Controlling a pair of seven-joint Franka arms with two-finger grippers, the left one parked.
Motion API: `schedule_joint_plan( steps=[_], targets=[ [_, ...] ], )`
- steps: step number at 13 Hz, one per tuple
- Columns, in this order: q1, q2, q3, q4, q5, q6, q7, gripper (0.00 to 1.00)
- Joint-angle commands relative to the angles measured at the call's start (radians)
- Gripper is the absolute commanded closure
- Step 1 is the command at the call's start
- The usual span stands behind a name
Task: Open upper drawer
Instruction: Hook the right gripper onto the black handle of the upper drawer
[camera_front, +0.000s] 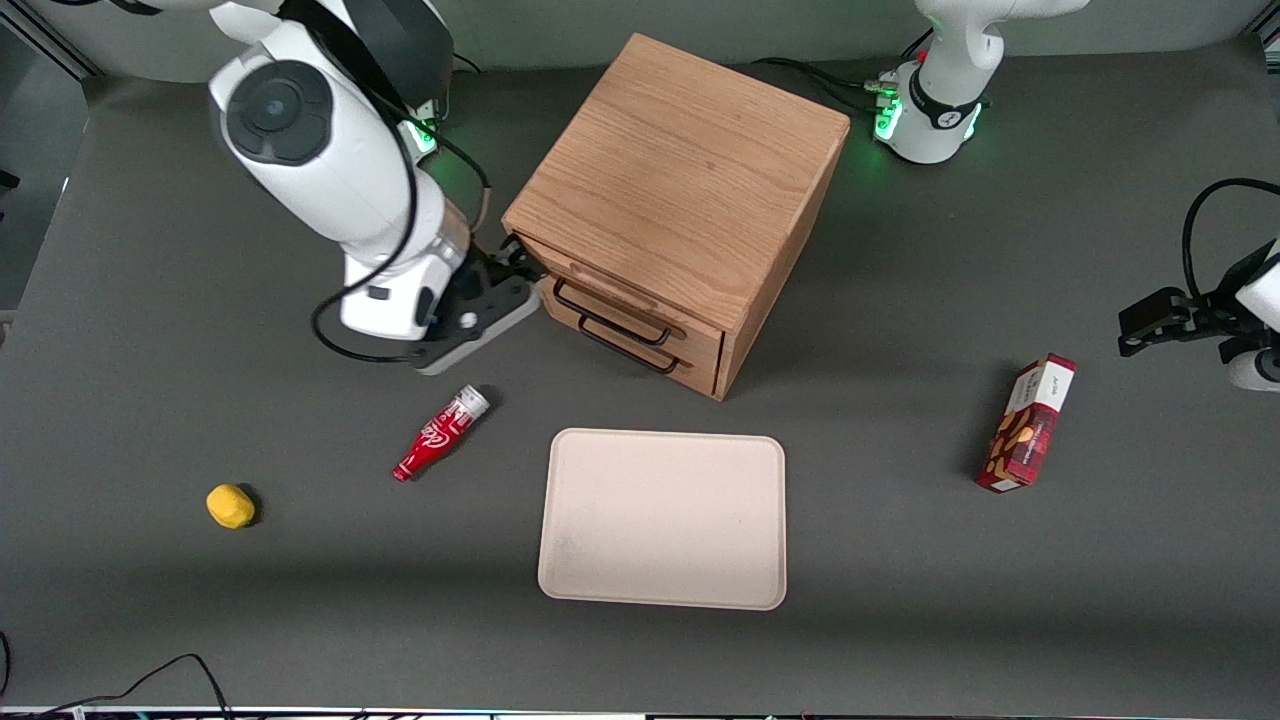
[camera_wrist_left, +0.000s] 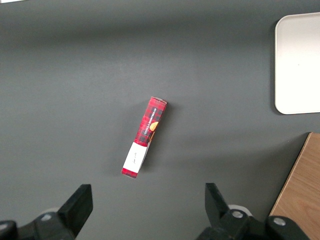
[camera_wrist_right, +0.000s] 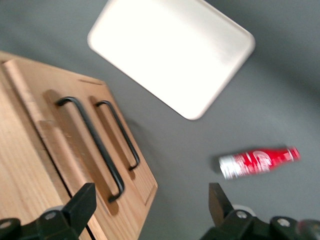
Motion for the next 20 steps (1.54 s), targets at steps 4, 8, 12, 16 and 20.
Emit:
schedule_joint_plan(
  steps=[4, 8, 12, 16, 20],
  targets=[
    [0.039, 0.105, 0.024, 0.016, -0.012, 0.069, -0.176, 0.00],
    [0.055, 0.147, 0.024, -0.064, -0.009, 0.128, -0.179, 0.00],
    [0.067, 0.170, 0.024, -0.101, -0.016, 0.186, -0.178, 0.00],
    [0.067, 0.185, 0.012, -0.130, -0.027, 0.252, -0.181, 0.00],
    [0.062, 0.191, -0.005, -0.136, -0.049, 0.274, -0.250, 0.00]
  ],
)
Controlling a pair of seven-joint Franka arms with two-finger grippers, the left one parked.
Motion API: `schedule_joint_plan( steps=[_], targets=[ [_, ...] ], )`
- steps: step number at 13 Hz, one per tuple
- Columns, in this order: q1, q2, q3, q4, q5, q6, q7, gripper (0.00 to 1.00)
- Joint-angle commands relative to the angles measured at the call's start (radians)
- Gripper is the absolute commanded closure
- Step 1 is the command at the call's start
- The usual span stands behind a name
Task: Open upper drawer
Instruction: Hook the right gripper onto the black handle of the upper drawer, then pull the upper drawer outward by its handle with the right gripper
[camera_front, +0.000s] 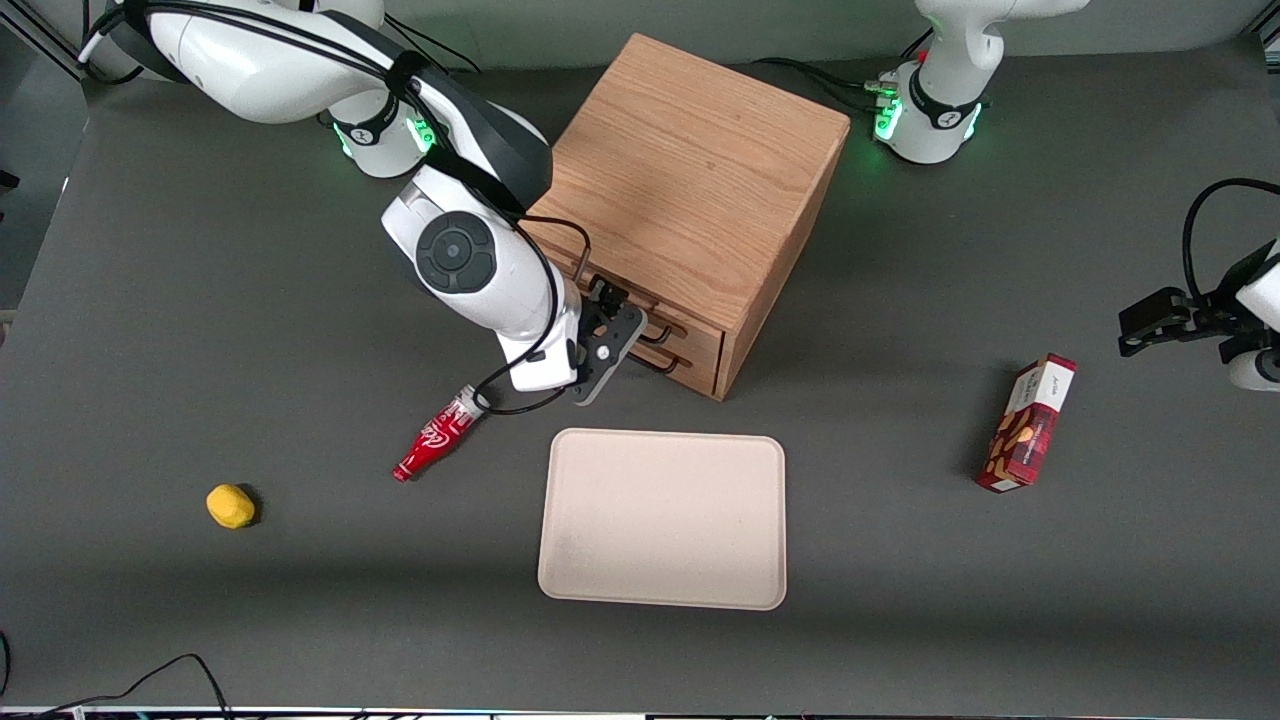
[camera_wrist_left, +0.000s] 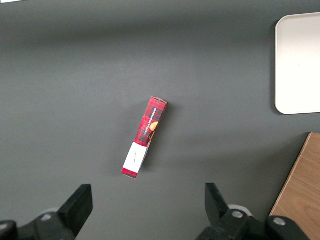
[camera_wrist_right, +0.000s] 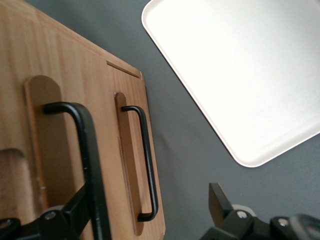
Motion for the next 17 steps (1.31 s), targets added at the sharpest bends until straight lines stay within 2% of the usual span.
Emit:
schedule_joint_plan(
  steps=[1, 8, 17],
  targets=[
    [-0.008, 0.003, -0.017, 0.004, -0.024, 0.015, -0.063, 0.00],
    [-0.011, 0.007, -0.127, 0.075, -0.016, 0.018, -0.189, 0.00],
    [-0.022, 0.022, -0.259, 0.102, -0.004, 0.199, -0.333, 0.00]
  ],
)
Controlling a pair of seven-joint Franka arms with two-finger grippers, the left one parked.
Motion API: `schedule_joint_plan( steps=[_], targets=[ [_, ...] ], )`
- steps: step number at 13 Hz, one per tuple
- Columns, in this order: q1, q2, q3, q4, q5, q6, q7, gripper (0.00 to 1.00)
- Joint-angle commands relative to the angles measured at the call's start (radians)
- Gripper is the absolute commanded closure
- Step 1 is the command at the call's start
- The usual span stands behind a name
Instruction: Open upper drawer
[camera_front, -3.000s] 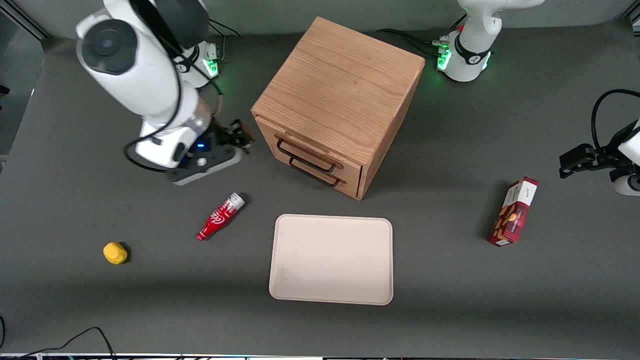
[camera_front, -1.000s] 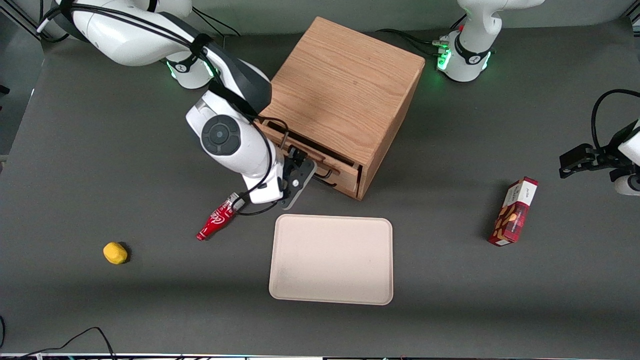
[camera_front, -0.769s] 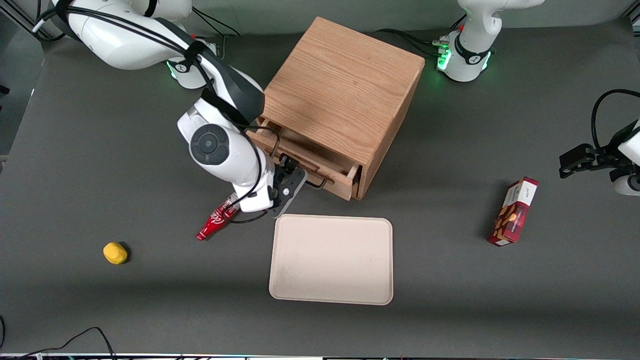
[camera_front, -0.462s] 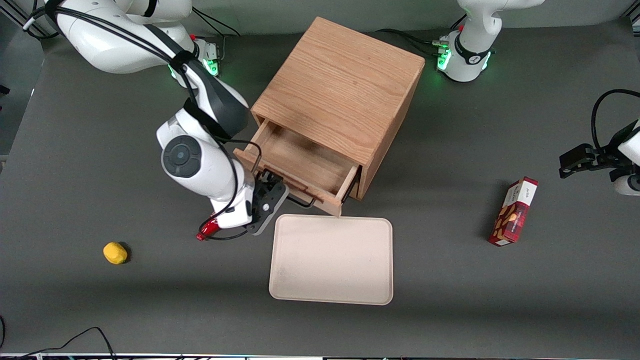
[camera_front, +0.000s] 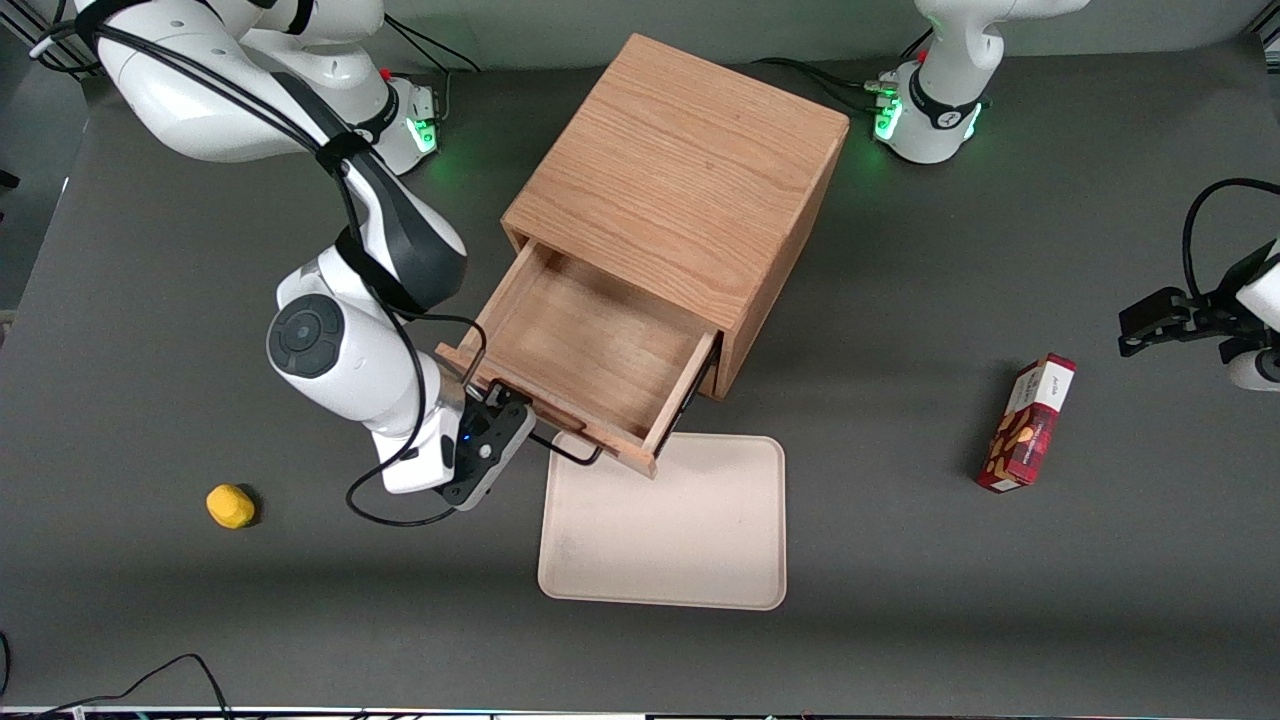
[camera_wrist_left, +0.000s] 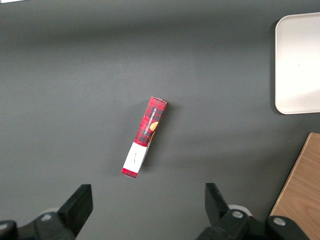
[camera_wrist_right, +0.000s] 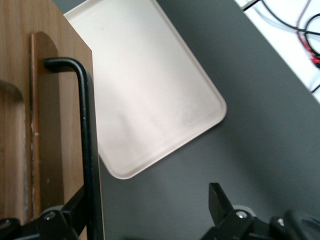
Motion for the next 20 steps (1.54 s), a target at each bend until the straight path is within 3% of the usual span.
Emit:
schedule_joint_plan(
  steps=[1, 5, 11, 15, 17, 19, 20],
  targets=[
    [0.005, 0.021, -0.041, 0.042, 0.014, 0.026, -0.038, 0.00],
    [0.005, 0.033, -0.096, 0.079, 0.128, 0.023, -0.133, 0.00],
    [-0.029, -0.006, -0.098, 0.143, 0.153, -0.055, -0.126, 0.00],
    [-0.114, -0.232, -0.108, 0.058, 0.157, -0.060, -0.104, 0.00],
    [-0.159, -0.386, -0.154, -0.085, 0.203, -0.101, -0.083, 0.00],
    [-0.214, -0.503, -0.203, -0.171, 0.278, -0.220, 0.070, 0.00],
    [-0.213, -0.546, -0.243, -0.197, 0.284, -0.289, 0.171, 0.00]
  ],
)
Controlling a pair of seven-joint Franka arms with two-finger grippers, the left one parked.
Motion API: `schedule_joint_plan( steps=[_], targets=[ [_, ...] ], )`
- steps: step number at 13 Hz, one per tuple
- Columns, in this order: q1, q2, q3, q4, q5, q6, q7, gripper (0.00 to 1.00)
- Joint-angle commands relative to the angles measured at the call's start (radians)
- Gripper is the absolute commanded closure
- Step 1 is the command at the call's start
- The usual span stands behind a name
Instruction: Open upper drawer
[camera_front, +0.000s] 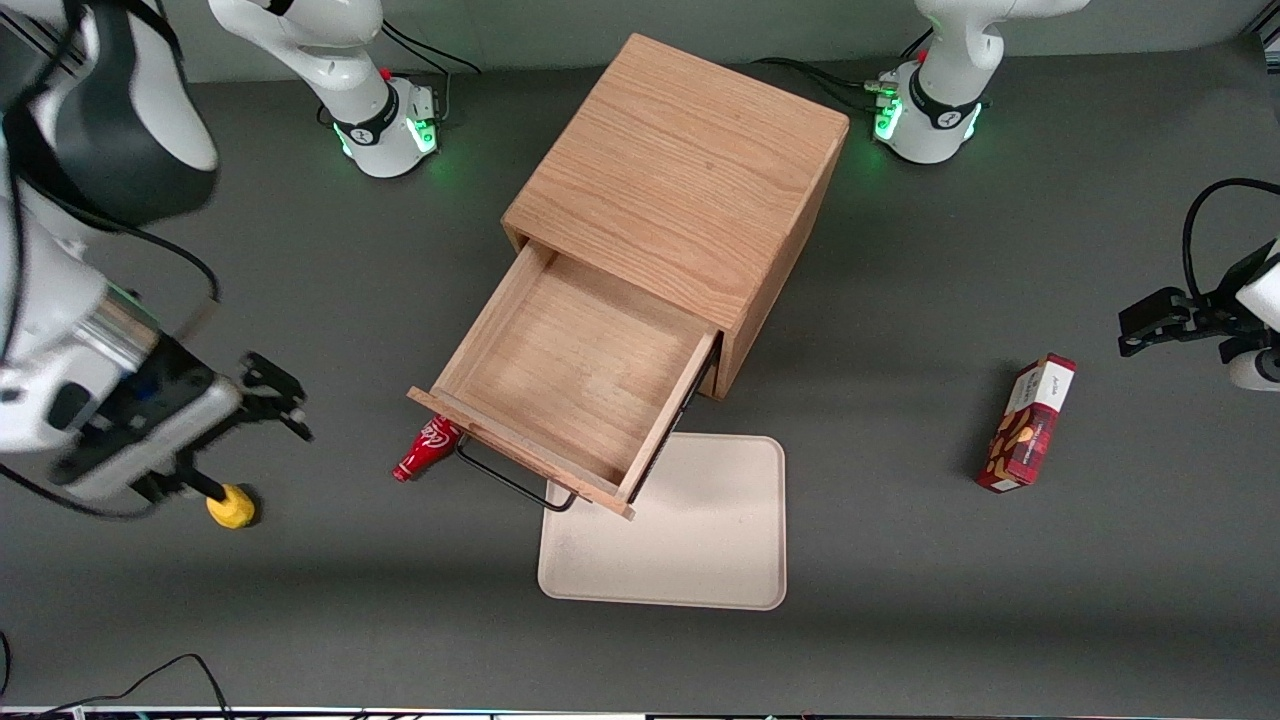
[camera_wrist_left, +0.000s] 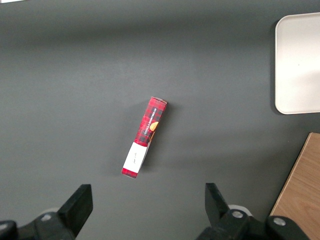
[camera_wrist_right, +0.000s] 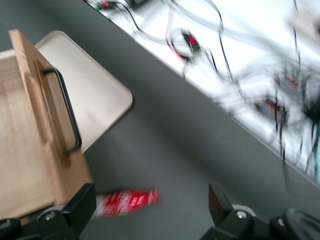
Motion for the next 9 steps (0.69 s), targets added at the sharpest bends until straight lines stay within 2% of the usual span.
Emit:
schedule_joint_plan(
  steps=[1, 4, 6, 9],
  targets=[
    [-0.024, -0.180, -0.078, -0.164, 0.051, -0.138, 0.247, 0.00],
    [-0.026, -0.313, -0.100, -0.306, 0.039, -0.233, 0.520, 0.00],
    [-0.020, -0.339, -0.097, -0.314, -0.033, -0.273, 0.583, 0.00],
    [-0.020, -0.355, -0.097, -0.313, -0.047, -0.280, 0.596, 0.00]
  ],
)
